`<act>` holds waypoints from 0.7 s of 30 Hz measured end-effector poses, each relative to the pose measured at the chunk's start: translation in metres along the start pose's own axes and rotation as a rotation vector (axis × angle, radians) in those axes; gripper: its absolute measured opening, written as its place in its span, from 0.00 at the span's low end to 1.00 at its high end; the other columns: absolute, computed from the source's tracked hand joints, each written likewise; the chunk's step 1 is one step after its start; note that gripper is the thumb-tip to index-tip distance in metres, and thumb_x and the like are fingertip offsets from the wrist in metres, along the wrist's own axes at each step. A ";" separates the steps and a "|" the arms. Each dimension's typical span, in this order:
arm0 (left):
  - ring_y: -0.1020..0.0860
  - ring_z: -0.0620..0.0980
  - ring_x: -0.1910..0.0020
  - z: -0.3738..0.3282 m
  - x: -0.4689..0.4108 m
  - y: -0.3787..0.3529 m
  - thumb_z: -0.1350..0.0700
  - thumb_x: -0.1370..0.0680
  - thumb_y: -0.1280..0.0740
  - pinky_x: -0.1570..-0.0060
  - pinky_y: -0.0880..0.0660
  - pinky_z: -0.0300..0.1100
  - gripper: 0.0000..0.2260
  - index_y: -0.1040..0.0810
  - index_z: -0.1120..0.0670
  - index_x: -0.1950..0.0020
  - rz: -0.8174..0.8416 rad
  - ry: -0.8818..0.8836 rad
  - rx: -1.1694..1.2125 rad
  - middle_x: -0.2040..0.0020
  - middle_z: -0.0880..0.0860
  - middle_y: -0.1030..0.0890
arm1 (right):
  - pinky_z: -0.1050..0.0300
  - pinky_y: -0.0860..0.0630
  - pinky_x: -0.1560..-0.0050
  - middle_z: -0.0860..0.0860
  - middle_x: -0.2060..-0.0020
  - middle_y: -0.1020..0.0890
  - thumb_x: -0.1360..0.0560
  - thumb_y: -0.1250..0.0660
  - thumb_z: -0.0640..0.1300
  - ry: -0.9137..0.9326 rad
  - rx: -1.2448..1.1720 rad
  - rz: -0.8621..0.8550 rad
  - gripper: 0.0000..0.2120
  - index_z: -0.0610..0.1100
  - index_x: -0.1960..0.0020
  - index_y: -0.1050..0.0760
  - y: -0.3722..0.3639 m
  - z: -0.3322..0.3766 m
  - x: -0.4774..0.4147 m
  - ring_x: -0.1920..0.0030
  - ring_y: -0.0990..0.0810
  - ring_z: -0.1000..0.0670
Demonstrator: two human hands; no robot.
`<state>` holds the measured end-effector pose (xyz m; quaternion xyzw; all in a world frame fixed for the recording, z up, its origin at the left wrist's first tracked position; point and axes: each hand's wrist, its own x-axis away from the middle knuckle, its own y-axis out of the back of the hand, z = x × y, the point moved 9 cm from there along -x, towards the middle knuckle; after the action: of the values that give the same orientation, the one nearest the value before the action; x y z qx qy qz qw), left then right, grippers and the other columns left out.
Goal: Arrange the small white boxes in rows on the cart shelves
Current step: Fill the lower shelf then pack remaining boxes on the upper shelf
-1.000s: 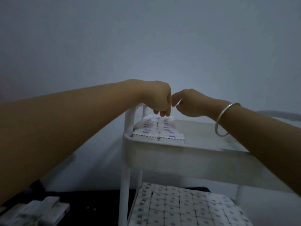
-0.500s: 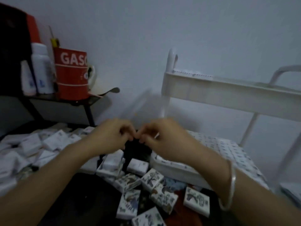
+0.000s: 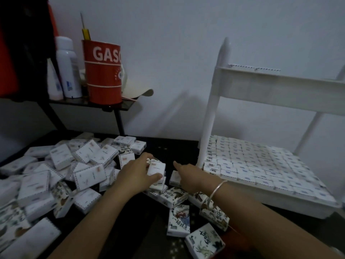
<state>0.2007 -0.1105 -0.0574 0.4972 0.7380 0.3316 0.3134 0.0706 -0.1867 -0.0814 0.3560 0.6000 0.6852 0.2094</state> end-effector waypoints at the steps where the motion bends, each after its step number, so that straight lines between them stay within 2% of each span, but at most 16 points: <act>1: 0.23 0.49 0.41 0.002 -0.002 -0.001 0.43 0.29 0.27 0.43 0.25 0.48 0.32 0.35 0.46 0.29 0.011 0.010 0.020 0.37 0.49 0.22 | 0.52 0.26 0.53 0.39 0.40 0.23 0.23 0.39 0.34 0.002 -0.029 -0.004 0.38 0.41 0.22 0.59 0.001 -0.002 -0.001 0.45 0.22 0.41; 3: 0.24 0.49 0.40 0.004 -0.003 -0.004 0.44 0.29 0.26 0.41 0.26 0.47 0.34 0.37 0.45 0.27 0.052 0.021 0.056 0.36 0.50 0.23 | 0.54 0.26 0.55 0.40 0.41 0.23 0.24 0.37 0.35 0.021 -0.073 -0.030 0.38 0.43 0.21 0.56 0.005 -0.004 -0.001 0.45 0.22 0.42; 7: 0.24 0.46 0.43 -0.002 -0.004 -0.005 0.49 0.31 0.24 0.42 0.27 0.43 0.37 0.37 0.44 0.26 0.078 -0.002 0.140 0.37 0.49 0.23 | 0.54 0.27 0.41 0.43 0.35 0.29 0.28 0.27 0.42 0.118 -0.129 -0.105 0.40 0.46 0.23 0.45 0.015 0.000 0.000 0.37 0.27 0.43; 10: 0.25 0.45 0.45 -0.008 -0.002 -0.001 0.54 0.32 0.23 0.43 0.26 0.44 0.39 0.38 0.44 0.26 0.037 -0.009 0.243 0.39 0.47 0.26 | 0.54 0.27 0.41 0.45 0.38 0.32 0.29 0.27 0.43 0.153 -0.232 -0.178 0.35 0.49 0.26 0.39 0.022 -0.003 0.007 0.41 0.26 0.45; 13: 0.22 0.46 0.46 -0.012 0.001 0.003 0.59 0.31 0.23 0.45 0.22 0.48 0.35 0.35 0.43 0.29 0.012 0.007 0.396 0.40 0.47 0.26 | 0.59 0.28 0.49 0.50 0.44 0.31 0.28 0.28 0.45 0.175 -0.331 -0.304 0.28 0.53 0.31 0.34 0.036 -0.010 0.020 0.48 0.27 0.51; 16: 0.20 0.45 0.50 -0.023 0.003 0.007 0.62 0.31 0.24 0.55 0.20 0.42 0.26 0.27 0.42 0.39 0.029 -0.001 0.555 0.44 0.46 0.22 | 0.65 0.34 0.61 0.56 0.54 0.27 0.27 0.29 0.48 0.233 -0.439 -0.406 0.24 0.56 0.34 0.33 0.056 -0.016 0.043 0.60 0.29 0.61; 18: 0.19 0.45 0.50 -0.040 0.004 0.012 0.63 0.31 0.24 0.58 0.21 0.39 0.23 0.25 0.41 0.43 0.042 -0.043 0.625 0.46 0.46 0.20 | 0.62 0.29 0.63 0.56 0.58 0.24 0.24 0.31 0.50 0.261 -0.483 -0.431 0.25 0.60 0.31 0.37 0.069 -0.022 0.062 0.66 0.26 0.60; 20: 0.19 0.44 0.51 -0.064 0.006 0.021 0.64 0.31 0.25 0.60 0.22 0.35 0.23 0.24 0.41 0.45 0.043 -0.102 0.677 0.49 0.45 0.18 | 0.59 0.22 0.56 0.58 0.47 0.23 0.23 0.33 0.50 0.268 -0.495 -0.441 0.28 0.63 0.28 0.41 0.082 -0.031 0.083 0.66 0.20 0.58; 21: 0.18 0.44 0.51 -0.078 0.007 0.026 0.66 0.31 0.25 0.61 0.22 0.34 0.23 0.23 0.41 0.46 0.036 -0.141 0.701 0.50 0.45 0.17 | 0.63 0.22 0.56 0.61 0.41 0.27 0.22 0.34 0.50 0.274 -0.501 -0.449 0.29 0.64 0.27 0.43 0.089 -0.037 0.093 0.65 0.18 0.57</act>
<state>0.1507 -0.1103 0.0083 0.6090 0.7746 0.0287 0.1679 -0.0055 -0.1626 0.0256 0.0580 0.4992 0.7891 0.3532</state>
